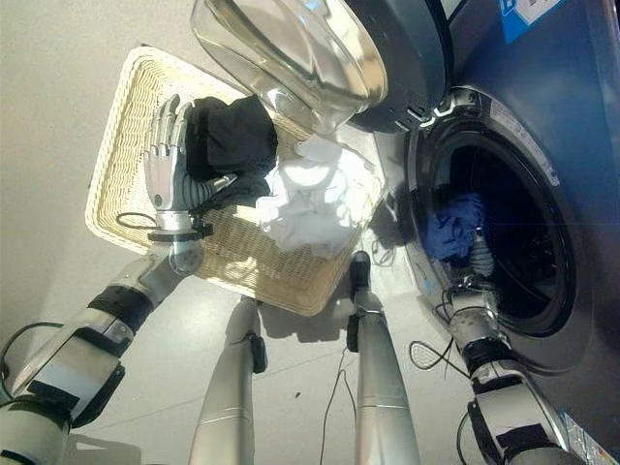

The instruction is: Put the clothes into the washing machine.

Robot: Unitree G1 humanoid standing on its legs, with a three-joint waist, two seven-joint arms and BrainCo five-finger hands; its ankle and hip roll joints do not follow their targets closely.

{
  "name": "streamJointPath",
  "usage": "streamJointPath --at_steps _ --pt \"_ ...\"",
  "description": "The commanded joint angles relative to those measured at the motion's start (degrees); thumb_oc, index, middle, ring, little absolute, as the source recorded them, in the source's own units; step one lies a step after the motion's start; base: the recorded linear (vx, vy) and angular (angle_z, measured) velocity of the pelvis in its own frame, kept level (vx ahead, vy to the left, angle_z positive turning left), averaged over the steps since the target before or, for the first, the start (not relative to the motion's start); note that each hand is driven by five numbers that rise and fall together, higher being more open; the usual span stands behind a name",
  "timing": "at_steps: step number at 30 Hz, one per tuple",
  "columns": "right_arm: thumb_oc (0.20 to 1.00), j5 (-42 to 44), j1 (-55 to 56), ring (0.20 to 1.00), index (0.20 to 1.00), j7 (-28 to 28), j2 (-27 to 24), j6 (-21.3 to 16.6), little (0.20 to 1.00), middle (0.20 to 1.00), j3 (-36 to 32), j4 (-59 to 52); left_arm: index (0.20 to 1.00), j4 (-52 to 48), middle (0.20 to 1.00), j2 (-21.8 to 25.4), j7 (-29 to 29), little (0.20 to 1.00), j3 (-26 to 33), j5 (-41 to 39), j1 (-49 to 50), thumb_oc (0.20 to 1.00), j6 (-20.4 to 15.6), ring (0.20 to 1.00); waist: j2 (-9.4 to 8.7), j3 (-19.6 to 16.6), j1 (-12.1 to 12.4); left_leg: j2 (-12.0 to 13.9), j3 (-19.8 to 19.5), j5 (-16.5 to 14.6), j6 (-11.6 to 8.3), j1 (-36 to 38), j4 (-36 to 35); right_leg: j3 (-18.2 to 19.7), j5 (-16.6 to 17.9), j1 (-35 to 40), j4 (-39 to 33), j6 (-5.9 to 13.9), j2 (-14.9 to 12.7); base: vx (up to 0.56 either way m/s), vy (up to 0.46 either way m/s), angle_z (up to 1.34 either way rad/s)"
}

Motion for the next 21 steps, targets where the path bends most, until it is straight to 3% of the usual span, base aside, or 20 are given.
streamJointPath --at_steps 1,3,4,6,7,8,10,11,14,15,16,21 --pt "0.2 4.24 -2.53 0.2 0.2 -6.04 -6.07 -6.34 0.2 0.2 -3.13 0.39 1.0 0.81 1.0 1.37 -2.12 1.0 -0.79 -2.09 -2.3 1.0 -1.44 1.0 -2.94 -1.23 1.74 -5.23 0.14 -4.52 1.33 -2.07 6.82 -3.74 13.27 3.26 -14.2 4.91 3.01 0.01 -0.08 0.0" --pt "0.2 2.95 -5.25 0.2 0.2 -11.77 -8.98 -10.72 0.2 0.2 -3.52 1.07 1.0 1.17 1.0 2.22 -3.66 1.0 -2.48 -1.83 -2.57 1.0 -0.83 1.0 -3.29 -1.23 1.88 -5.13 -0.4 -4.91 1.3 -2.41 7.25 -3.89 13.59 3.33 -14.5 5.16 3.0 0.01 -0.095 0.01" --pt "0.2 1.41 -6.6 0.2 0.2 -15.92 -10.75 -14.91 0.2 0.2 -3.79 0.09 1.0 0.95 1.0 2.82 -5.7 1.0 -3.6 -2.26 -2.16 1.0 -0.51 1.0 -3.49 -1.23 1.98 -5.03 -0.56 -5.11 1.32 -2.52 7.03 -4.16 13.62 3.34 -14.65 5.31 3.04 0.0 -0.078 0.02" --pt "0.2 -1.53 -8.08 0.2 0.2 -22.82 -13.41 -17.24 0.2 0.2 -3.66 -2.06 1.0 0.94 1.0 4.45 -7.07 1.0 -5.37 -2.3 -1.69 1.0 -0.38 1.0 -3.82 -1.23 1.85 -5.12 -0.82 -5.36 1.36 -2.46 6.81 -4.05 13.94 3.36 -15.32 5.34 3.18 0.0 -0.027 0.02" --pt "0.2 -1.96 -8.36 0.2 0.2 -23.5 -13.89 -17.35 0.2 0.2 -3.87 -2.05 1.0 0.9 1.0 4.61 -7.4 1.0 -5.83 -2.53 -1.59 1.0 -0.32 1.0 -3.84 -1.23 1.83 -5.11 -0.88 -5.38 1.37 -2.44 6.74 -4.07 13.98 3.38 -15.36 5.39 3.16 0.0 0.0 0.0" --pt "1.0 -4.91 -9.13 1.0 1.0 -24.29 -15.84 -17.02 1.0 1.0 -4.19 -1.48 1.0 1.15 1.0 5.32 -9.38 1.0 -6.77 -3.19 -1.62 1.0 0.1 1.0 -3.94 -1.23 1.75 -5.18 -0.99 -5.54 1.44 -2.25 6.48 -4.11 14.07 3.49 -15.61 5.48 3.2 0.01 -0.01 -0.03" --pt "1.0 -6.4 -9.79 1.0 1.0 -24.99 -16.92 -16.47 1.0 1.0 -3.8 -1.31 1.0 1.47 1.0 5.88 -10.8 1.0 -7.3 -3.79 -2.07 1.0 0.17 1.0 -3.98 -1.23 1.69 -5.25 -1.07 -5.6 1.48 -2.13 6.23 -4.06 14.16 3.52 -15.95 5.51 3.23 0.01 -0.003 -0.02" --pt "1.0 -9.69 -11.6 1.0 1.0 -25.54 -19.12 -13.51 1.0 1.0 -2.57 0.45 1.0 3.41 1.0 7.05 -13.35 1.0 -8.78 -5.72 -3.87 1.0 0.17 1.0 -4.25 -1.23 1.48 -5.23 -1.18 -5.55 1.56 -1.99 5.66 -4.03 14.21 3.51 -16.3 5.57 3.21 0.0 0.0 0.0" --pt "1.0 -9.44 -12.38 1.0 1.0 -23.43 -20.36 -9.63 1.0 1.0 -1.81 3.62 1.0 5.5 1.0 7.78 -15.92 1.0 -9.73 -6.32 -5.83 1.0 -0.66 1.0 -4.35 -1.23 1.36 -5.24 -1.18 -5.43 1.58 -1.95 5.5 -4.11 14.17 3.53 -16.32 5.6 3.1 0.02 0.003 -0.01" --pt "1.0 -9.19 -12.66 1.0 1.0 -22.72 -20.75 -6.24 1.0 1.0 -1.09 5.38 1.0 6.95 1.0 8.1 -18.17 1.0 -10.64 -6.3 -7.22 1.0 -1.33 1.0 -4.47 -1.23 1.26 -5.38 -1.28 -5.43 1.68 -2.02 5.64 -4.19 14.26 3.48 -16.31 5.57 2.98 0.02 -0.014 0.03" --pt "1.0 -9.07 -12.96 1.0 1.0 -22.53 -20.84 -5.89 1.0 1.0 -1.05 5.68 1.0 7.12 1.0 8.16 -18.38 1.0 -10.81 -6.36 -7.71 1.0 -1.4 1.0 -4.5 -1.23 1.18 -5.51 -1.28 -4.88 1.72 -2.57 5.53 -4.22 14.76 2.98 -16.47 5.49 2.87 0.01 -0.019 0.04" --pt "1.0 -12.57 -12.87 1.0 1.0 -23.36 -20.07 3.43 1.0 1.0 1.76 9.5 1.0 8.67 1.0 7.3 -24.69 1.0 -14.24 -7.24 -9.64 1.0 -0.61 1.0 -4.45 -1.23 1.37 -5.83 -1.39 -5.4 2.01 -2.12 5.78 -4.56 14.56 3.48 -16.29 5.57 2.92 0.02 -0.021 0.04"
